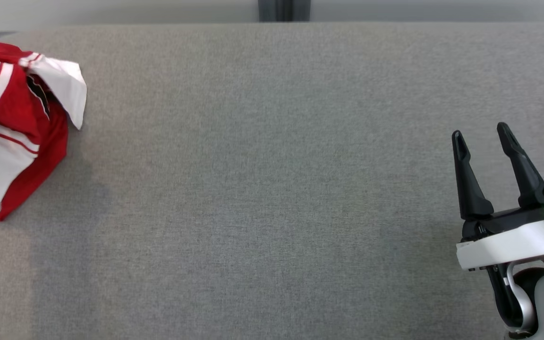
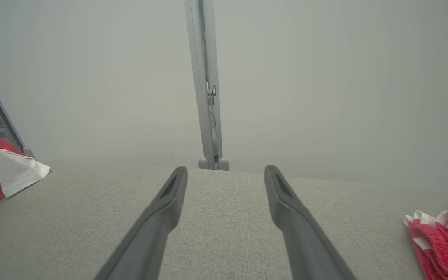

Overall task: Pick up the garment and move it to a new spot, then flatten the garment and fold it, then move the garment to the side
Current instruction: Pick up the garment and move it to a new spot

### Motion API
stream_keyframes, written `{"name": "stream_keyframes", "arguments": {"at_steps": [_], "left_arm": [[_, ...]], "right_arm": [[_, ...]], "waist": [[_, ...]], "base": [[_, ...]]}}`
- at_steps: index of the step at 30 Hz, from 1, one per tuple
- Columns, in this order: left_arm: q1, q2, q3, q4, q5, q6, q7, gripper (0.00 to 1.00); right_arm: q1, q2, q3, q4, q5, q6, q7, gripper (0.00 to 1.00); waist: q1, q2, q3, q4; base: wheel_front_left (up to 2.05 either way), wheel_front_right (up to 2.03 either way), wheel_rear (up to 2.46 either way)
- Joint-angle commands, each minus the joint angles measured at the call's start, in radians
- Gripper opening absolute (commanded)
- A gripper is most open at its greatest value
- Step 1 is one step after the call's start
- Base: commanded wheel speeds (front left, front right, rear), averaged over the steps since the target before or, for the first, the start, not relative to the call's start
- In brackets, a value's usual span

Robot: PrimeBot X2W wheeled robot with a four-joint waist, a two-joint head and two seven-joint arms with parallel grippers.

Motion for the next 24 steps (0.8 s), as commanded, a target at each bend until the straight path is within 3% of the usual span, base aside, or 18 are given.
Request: {"name": "stream_keyframes", "arguments": {"at_steps": [1,7,10,16,22,24], "left_arm": [[-0.021,0.001,-0.014,-0.016,0.013,-0.012,0.015,0.00],[-0.035,-0.061,-0.101,-0.093,0.031,-0.052,0.089,0.00],[-0.037,-0.121,-0.145,-0.120,0.034,-0.062,0.106,0.00],[-0.022,-0.290,-0.207,-0.100,0.013,-0.061,0.082,0.00],[0.025,-0.502,-0.225,-0.014,-0.029,-0.031,-0.019,0.00],[0.037,-0.548,-0.223,0.027,-0.039,-0.016,-0.065,0.00]], "right_arm": [[0.011,-0.005,-0.003,0.010,0.014,0.000,-0.014,1.00],[0.038,-0.005,0.001,0.048,0.043,0.000,-0.038,1.00],[0.047,-0.005,-0.008,0.058,0.050,0.000,-0.045,1.00],[0.059,-0.005,-0.015,0.065,0.058,0.000,-0.048,1.00],[0.064,-0.005,0.001,0.058,0.068,0.000,-0.046,1.00],[0.065,-0.005,0.007,0.056,0.073,0.000,-0.045,1.00]], "waist": [[0.0000,0.0000,-0.044,-0.022],[0.0000,0.0000,-0.104,-0.084],[0.0000,0.0000,-0.123,-0.117],[0.0000,0.0000,-0.143,-0.175],[0.0000,0.0000,-0.142,-0.235],[0.0000,0.0000,-0.137,-0.255]], "base": [[0.00,0.00,0.00],[0.00,0.00,0.00],[0.00,0.00,0.00],[0.00,0.00,0.00],[0.00,0.00,0.00],[0.00,0.00,0.00]]}}
